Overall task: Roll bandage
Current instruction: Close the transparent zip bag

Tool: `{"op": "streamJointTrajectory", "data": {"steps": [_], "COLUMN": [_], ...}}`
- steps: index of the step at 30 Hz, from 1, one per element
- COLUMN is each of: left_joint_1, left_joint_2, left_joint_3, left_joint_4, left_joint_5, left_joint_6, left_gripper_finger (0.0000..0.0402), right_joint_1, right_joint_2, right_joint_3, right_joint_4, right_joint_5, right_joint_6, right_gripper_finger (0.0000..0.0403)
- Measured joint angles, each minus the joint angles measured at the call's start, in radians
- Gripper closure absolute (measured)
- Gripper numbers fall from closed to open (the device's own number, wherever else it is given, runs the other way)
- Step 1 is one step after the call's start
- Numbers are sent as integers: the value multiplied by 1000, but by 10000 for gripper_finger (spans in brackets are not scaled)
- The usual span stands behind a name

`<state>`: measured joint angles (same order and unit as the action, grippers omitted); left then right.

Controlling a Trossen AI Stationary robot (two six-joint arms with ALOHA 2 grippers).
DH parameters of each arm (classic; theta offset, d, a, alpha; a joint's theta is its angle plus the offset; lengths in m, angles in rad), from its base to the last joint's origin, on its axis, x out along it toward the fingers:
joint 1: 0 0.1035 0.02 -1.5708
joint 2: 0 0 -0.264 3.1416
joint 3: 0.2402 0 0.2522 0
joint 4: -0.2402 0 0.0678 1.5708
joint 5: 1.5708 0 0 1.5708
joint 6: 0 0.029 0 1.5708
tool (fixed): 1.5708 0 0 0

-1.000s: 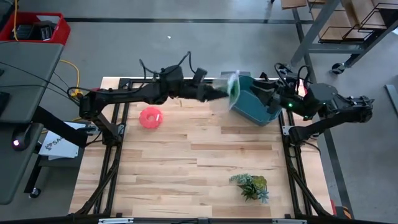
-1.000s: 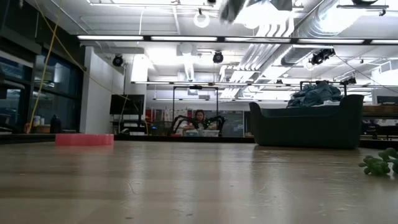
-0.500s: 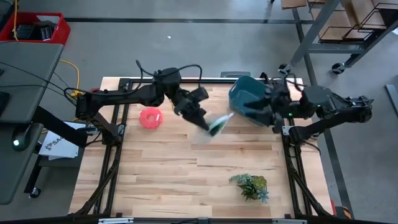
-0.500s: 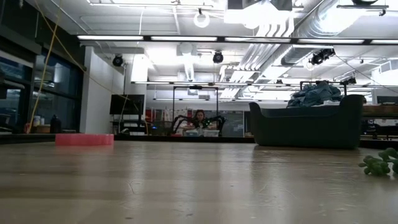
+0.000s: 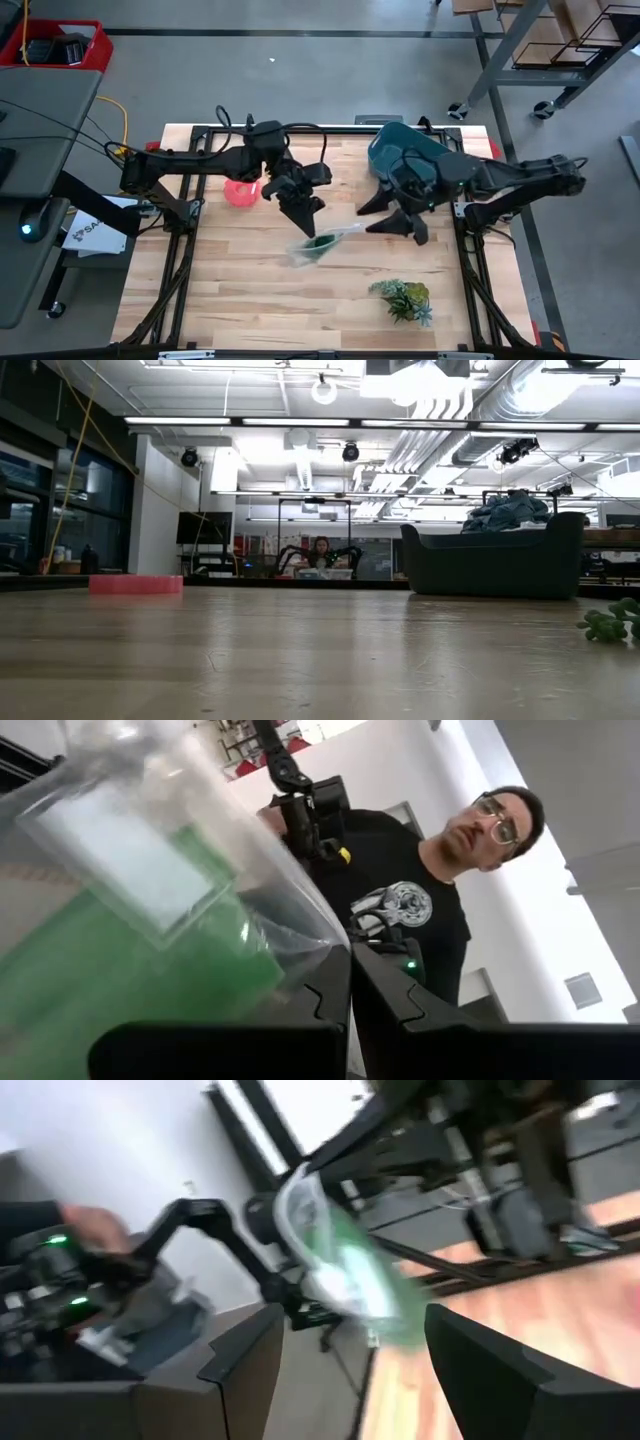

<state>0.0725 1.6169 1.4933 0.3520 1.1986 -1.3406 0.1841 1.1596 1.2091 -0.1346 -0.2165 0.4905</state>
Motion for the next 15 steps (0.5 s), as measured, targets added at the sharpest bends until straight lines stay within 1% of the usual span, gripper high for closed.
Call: {"op": "streamJointTrajectory", "data": {"steps": [2,5,7,11,15], "left_joint_1": [-2,-2,-2,-2,-2], "left_joint_2": [0,0,0,0,0], "left_joint_3": [0,0,0,0,0], "left_joint_4": [14,13,13,13,12], "left_joint_5": [-6,-22,-33,-38,-45], "left_joint_6": [-16,-20,-20,-28,-37], "left_gripper_finger": [401,401,401,401,401], "right_joint_1": [0,6,10,15,17], "right_joint_2": [14,28,33,33,33], "right_joint_3": [0,0,0,0,0], "right_joint_4": [35,47,47,50,65], "right_joint_5": [-24,-24,-15,40,45], "right_joint_6": [1,-7,-30,-81,-136], "right_gripper_finger": [167,167,167,167,179]}}
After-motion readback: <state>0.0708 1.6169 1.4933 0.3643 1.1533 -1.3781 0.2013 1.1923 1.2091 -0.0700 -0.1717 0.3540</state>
